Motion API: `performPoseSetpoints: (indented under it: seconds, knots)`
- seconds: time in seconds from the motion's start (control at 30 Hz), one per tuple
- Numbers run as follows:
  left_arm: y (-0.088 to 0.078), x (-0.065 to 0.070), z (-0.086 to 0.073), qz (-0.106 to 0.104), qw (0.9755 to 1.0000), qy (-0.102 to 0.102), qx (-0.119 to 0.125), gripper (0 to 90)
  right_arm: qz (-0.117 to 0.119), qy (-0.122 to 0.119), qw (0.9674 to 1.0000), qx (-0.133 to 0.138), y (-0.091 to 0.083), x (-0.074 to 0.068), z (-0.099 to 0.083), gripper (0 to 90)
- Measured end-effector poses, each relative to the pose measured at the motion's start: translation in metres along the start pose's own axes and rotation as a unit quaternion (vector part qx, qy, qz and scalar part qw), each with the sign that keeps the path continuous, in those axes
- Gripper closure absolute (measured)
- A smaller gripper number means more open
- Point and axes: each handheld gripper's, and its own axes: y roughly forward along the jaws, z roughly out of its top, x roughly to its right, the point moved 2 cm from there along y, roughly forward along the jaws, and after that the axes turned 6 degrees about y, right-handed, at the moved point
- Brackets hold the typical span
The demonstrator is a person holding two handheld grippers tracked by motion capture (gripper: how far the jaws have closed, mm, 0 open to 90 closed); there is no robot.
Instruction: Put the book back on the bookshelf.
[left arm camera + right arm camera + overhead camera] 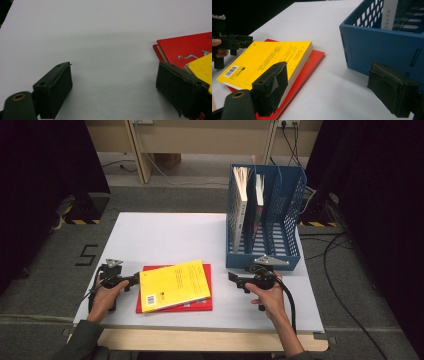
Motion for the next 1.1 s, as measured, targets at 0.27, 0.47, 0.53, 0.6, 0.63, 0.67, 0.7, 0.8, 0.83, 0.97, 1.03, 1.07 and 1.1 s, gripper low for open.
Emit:
performPoseSetpoints:
  seconds: [0.27,0.47,0.53,0.6,0.63,0.67,0.7,0.8,0.83,0.97,1.03,1.07,1.1]
  knots:
    - [0.000,0.000,0.000,-0.001,1.0000,0.001,0.000,12.6,0.009,0.009,0.9998,-0.014,0.005,-0.003,-0.010,17.3]
    - [-0.001,0.000,0.000,-0.003,1.0000,0.001,0.000,13.0,0.013,0.011,0.9995,-0.027,0.011,-0.006,-0.019,17.6]
    - [-0.001,0.000,0.000,-0.003,1.0000,0.001,0.001,13.0,0.014,0.011,0.9993,-0.033,0.014,-0.008,-0.023,17.6]
    - [-0.001,0.000,0.000,-0.002,1.0000,0.001,0.001,13.2,0.015,0.009,0.9992,-0.037,0.015,-0.009,-0.025,17.6]
    - [-0.001,0.000,-0.001,-0.003,1.0000,0.001,0.002,13.3,0.016,0.007,0.9991,-0.039,0.016,-0.010,-0.026,17.7]
    - [-0.001,0.000,-0.001,-0.003,1.0000,0.001,0.002,13.6,0.017,0.009,0.9990,-0.042,0.017,-0.010,-0.027,17.7]
    - [-0.002,0.000,-0.001,-0.004,1.0000,0.003,0.001,13.8,0.016,0.010,0.9988,-0.044,0.018,-0.011,-0.029,17.7]
    - [-0.004,0.000,-0.002,-0.006,1.0000,0.008,-0.001,14.2,0.017,0.008,0.9985,-0.051,0.021,-0.011,-0.033,17.8]
    - [-0.006,0.000,-0.003,-0.006,0.9999,0.008,-0.004,14.5,0.016,0.010,0.9984,-0.054,0.022,-0.012,-0.035,17.8]
    - [-0.012,0.002,-0.005,-0.008,0.9999,0.013,-0.005,14.8,0.023,0.018,0.9977,-0.060,0.025,-0.014,-0.041,17.8]
    - [-0.018,0.004,-0.005,-0.007,0.9998,0.018,0.002,14.8,0.026,0.019,0.9974,-0.064,0.027,-0.015,-0.044,17.8]
    - [-0.021,0.005,-0.005,-0.004,0.9997,0.022,0.004,14.8,0.024,0.017,0.9974,-0.066,0.028,-0.016,-0.045,17.8]
    - [-0.024,0.006,-0.006,-0.005,0.9996,0.027,0.007,14.8,0.024,0.017,0.9973,-0.067,0.029,-0.017,-0.046,17.9]
